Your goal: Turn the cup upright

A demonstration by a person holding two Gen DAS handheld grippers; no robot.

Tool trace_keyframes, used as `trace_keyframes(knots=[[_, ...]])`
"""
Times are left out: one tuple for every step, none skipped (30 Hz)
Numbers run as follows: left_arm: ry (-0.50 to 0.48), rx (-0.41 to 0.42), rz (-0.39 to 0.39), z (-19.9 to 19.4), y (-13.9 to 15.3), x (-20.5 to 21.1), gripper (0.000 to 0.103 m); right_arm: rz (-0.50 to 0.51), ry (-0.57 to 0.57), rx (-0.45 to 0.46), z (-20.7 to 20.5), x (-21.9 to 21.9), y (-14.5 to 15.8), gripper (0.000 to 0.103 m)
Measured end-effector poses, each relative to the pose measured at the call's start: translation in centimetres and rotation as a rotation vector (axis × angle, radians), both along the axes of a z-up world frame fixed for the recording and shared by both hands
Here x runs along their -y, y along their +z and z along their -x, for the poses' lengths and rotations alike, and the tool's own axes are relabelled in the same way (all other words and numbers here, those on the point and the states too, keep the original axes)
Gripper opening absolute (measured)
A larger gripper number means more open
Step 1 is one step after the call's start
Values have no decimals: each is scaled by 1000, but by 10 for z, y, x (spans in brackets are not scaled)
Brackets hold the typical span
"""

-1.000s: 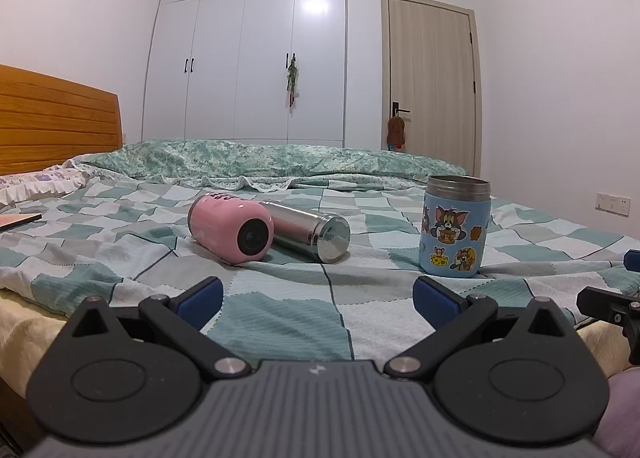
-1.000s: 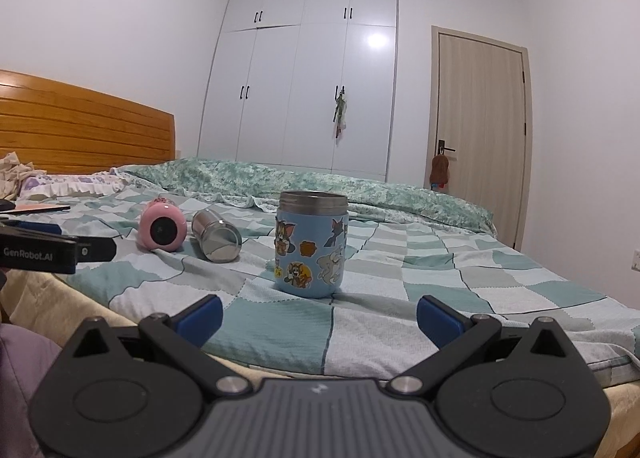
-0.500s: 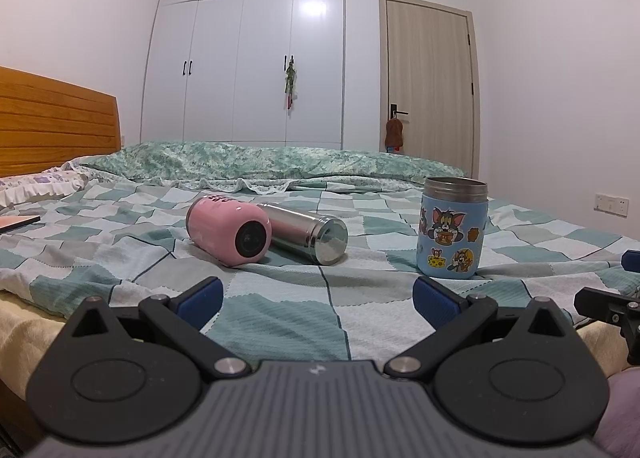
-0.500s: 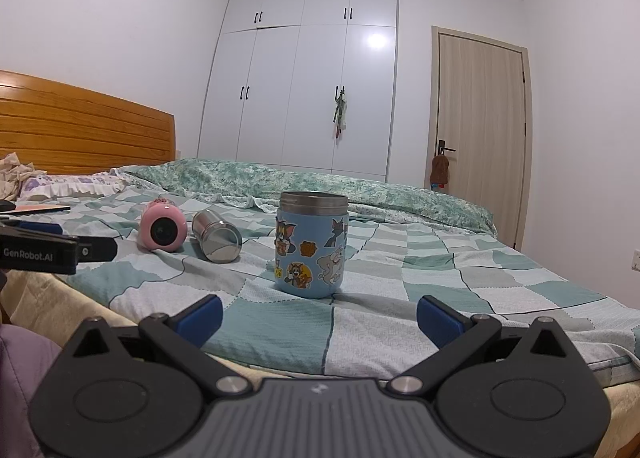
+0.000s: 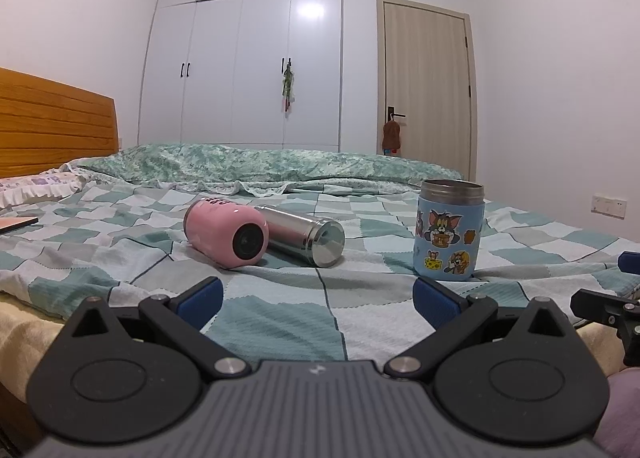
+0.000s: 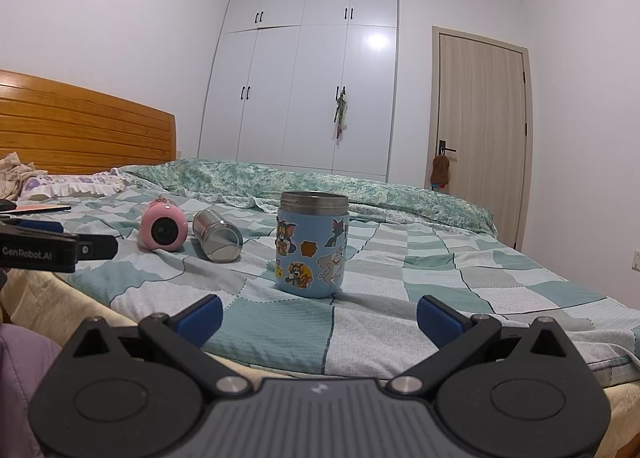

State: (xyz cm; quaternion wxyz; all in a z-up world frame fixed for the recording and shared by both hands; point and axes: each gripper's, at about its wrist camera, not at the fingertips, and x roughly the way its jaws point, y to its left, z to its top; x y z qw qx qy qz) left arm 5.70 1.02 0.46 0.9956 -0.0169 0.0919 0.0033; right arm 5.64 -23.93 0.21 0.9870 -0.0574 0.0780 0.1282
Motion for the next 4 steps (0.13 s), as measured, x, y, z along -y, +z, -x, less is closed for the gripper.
trace_keyframes(knots=[[0,1,0,0,0,0,103,0,0,0,0,0,0,103],[-1,4,1,1,0,0,103,0,0,1,0,0,0,103],[-1,7,1,2,0,0,103,0,0,0,0,0,0,103],[-2,8,1,2,0,-1,103,-1,1,1,0,0,0,103]])
